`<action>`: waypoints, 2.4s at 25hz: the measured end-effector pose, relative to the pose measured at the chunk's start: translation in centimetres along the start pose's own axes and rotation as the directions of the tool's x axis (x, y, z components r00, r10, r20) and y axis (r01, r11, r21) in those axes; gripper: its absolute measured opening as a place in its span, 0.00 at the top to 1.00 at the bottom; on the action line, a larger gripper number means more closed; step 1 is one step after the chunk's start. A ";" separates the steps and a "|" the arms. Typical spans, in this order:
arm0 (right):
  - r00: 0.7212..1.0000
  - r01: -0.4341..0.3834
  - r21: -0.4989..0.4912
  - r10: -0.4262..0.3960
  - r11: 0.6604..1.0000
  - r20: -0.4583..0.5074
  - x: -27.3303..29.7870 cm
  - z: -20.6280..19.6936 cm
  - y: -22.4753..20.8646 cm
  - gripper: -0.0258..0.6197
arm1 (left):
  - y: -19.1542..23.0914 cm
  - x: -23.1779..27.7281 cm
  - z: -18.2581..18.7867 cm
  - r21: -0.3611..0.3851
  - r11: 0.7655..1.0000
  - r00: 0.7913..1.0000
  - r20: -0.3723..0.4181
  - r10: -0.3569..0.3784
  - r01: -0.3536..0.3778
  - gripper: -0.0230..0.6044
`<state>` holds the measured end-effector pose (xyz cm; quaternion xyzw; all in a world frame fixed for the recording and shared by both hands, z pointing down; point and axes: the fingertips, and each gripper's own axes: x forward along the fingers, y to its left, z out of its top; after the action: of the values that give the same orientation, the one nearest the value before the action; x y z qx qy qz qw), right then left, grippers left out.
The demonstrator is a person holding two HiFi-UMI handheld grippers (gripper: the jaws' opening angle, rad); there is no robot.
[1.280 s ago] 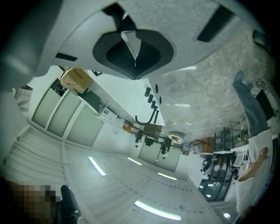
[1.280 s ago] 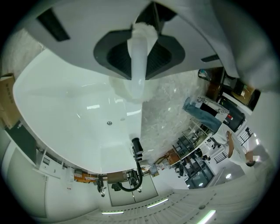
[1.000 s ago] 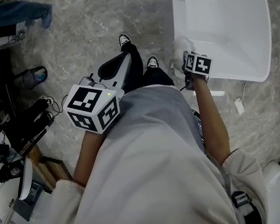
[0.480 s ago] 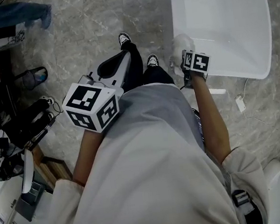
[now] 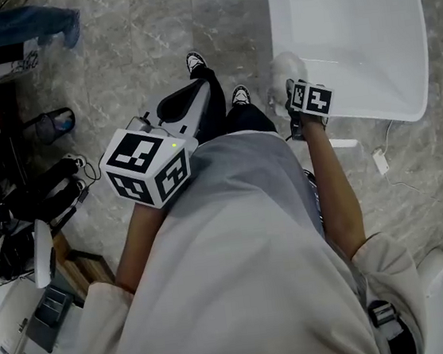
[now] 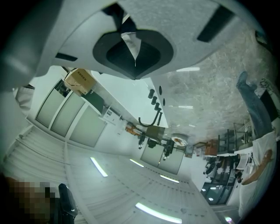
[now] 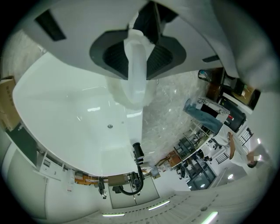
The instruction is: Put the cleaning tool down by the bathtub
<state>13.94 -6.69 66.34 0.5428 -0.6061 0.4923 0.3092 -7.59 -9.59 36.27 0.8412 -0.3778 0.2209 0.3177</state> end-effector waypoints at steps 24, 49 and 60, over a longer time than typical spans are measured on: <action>0.999 -0.047 0.040 0.047 0.998 0.021 -2.2 -0.9 0.7 0.80 | -0.9 0.0 -0.6 -0.036 0.998 0.999 0.015 -0.051 0.051 0.96; 0.972 -0.171 -0.021 0.172 0.985 0.159 -8.3 4.8 3.8 0.81 | -1.9 1.8 -0.1 -0.054 0.994 0.995 0.019 -0.096 0.097 0.96; 0.922 -0.253 -0.095 0.270 0.963 0.277 -13.0 9.3 6.7 0.83 | -2.0 2.0 0.4 -0.051 0.996 0.997 0.036 -0.065 0.066 0.96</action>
<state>11.84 -11.23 49.72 0.5138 -0.7254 0.4272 0.1650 -4.72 -9.81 36.53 0.8482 -0.3610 0.1860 0.3401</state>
